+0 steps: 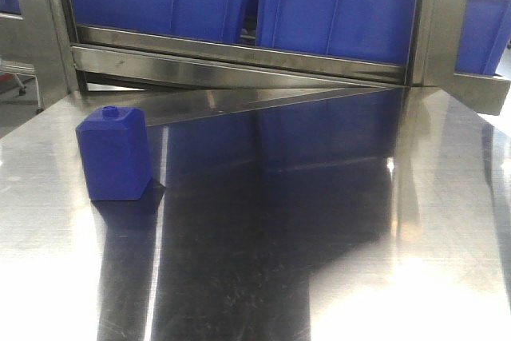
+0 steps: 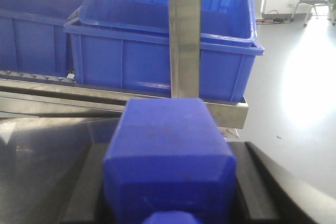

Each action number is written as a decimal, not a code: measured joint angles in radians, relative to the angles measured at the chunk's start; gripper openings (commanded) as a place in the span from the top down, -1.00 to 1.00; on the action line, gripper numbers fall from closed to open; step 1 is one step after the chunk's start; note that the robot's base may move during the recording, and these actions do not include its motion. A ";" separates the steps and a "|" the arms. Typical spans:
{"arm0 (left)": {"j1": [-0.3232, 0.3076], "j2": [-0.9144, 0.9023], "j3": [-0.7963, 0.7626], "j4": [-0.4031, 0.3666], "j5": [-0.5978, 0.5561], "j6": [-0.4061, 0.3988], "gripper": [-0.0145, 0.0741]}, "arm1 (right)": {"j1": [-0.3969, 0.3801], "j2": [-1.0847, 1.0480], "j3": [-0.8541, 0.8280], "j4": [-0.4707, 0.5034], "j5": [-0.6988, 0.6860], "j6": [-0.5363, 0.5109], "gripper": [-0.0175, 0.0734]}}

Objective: Pick and sort blue part to right shelf

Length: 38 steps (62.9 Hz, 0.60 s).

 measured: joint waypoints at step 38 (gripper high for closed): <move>0.000 0.000 0.000 0.003 0.000 0.000 0.37 | -0.001 0.000 0.000 0.000 0.002 0.000 -0.32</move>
